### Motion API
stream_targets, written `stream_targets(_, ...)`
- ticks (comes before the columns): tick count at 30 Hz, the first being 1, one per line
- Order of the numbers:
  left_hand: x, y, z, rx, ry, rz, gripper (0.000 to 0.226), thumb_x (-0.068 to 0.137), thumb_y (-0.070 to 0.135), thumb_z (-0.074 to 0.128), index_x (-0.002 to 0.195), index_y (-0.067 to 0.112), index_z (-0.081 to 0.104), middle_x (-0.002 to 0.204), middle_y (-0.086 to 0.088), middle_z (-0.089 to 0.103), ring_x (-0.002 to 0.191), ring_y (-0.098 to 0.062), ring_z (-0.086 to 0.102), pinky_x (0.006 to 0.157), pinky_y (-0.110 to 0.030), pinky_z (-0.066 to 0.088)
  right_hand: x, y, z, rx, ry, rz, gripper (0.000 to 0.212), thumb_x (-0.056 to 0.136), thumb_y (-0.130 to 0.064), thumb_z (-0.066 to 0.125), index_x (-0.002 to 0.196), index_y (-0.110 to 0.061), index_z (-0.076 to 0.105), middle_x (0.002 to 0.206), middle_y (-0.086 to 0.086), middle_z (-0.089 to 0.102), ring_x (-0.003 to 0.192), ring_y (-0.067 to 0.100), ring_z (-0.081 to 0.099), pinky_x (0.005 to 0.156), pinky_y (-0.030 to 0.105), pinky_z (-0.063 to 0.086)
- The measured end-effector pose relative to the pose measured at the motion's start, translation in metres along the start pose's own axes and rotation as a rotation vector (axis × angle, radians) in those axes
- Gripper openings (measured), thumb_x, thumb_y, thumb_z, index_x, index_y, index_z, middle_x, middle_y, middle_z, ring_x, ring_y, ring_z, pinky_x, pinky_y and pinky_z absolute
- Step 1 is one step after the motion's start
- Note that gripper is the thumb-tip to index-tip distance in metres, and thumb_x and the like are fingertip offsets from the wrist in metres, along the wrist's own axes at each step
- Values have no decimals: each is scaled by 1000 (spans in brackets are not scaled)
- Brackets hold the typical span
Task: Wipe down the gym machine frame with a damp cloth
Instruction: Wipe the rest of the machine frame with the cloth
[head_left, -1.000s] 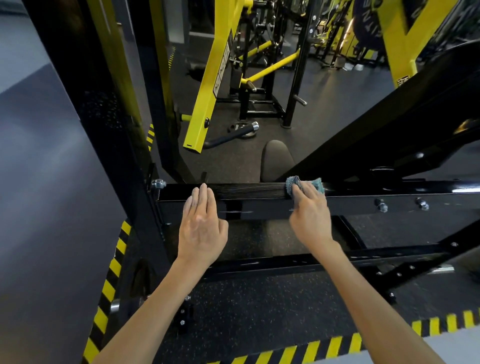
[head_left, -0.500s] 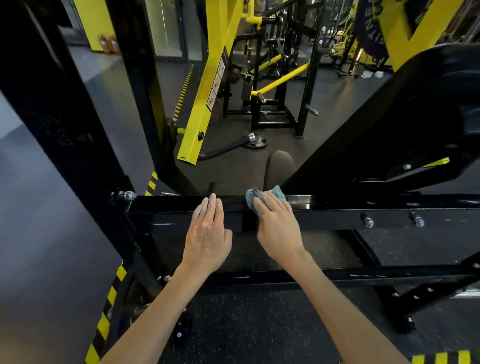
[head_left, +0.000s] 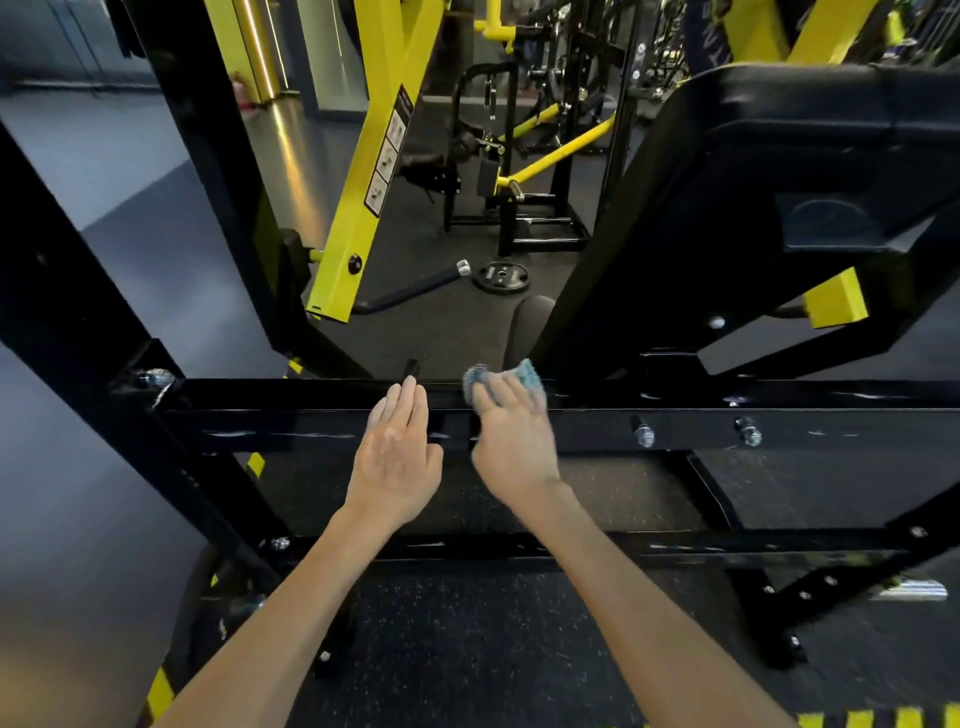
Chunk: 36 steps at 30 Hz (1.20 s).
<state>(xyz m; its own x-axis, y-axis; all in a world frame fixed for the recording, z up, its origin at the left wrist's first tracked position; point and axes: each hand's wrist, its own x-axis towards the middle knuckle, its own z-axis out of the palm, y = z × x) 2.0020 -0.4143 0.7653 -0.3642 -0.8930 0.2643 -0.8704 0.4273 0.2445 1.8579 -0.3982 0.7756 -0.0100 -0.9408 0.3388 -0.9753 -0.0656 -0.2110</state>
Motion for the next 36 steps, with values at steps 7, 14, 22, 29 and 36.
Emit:
stream_targets(7, 0, -8, 7, 104, 45, 37, 69, 75, 1, 72, 138, -12, 47, 143, -28, 49, 132, -40, 50, 109, -48, 39, -12, 19, -5, 8, 40, -30, 56, 71, 2, 68, 126, -8, 61, 135, 9, 57, 133, 28, 47, 113, 46, 35)
stream_targets(14, 2, -6, 13, 126, 82, 40, 67, 79, 8, 70, 140, -10, 46, 145, -25, 48, 133, -37, 49, 111, -45, 37, -23, 59, -15, -112, 117, 170, 54, 60, 9, 73, 113, 1, 66, 121, 18, 64, 119, 36, 57, 101, 52, 43)
stream_targets(22, 1, -14, 12, 152, 63, 76, 76, 73, 12, 79, 140, -7, 47, 144, -24, 50, 133, -34, 50, 112, -44, 39, 0, -34, 14, 28, 55, -85, 58, 77, -8, 74, 133, -11, 58, 139, 9, 56, 136, 27, 45, 114, 48, 34)
stream_targets(29, 5, -6, 15, 122, 93, 49, 67, 80, 10, 69, 139, -11, 46, 144, -27, 48, 133, -38, 50, 113, -43, 34, -28, 50, -11, -128, 80, 83, 73, 55, 12, 79, 125, -1, 61, 133, 19, 59, 127, 36, 53, 106, 56, 42)
stream_targets(36, 6, 0, 17, 93, 98, 33, 66, 81, 13, 67, 140, -9, 46, 146, -26, 47, 135, -36, 47, 115, -42, 31, -19, 45, -7, -115, 118, 171, 58, 57, 16, 70, 114, 4, 64, 121, 22, 62, 120, 42, 55, 98, 59, 44)
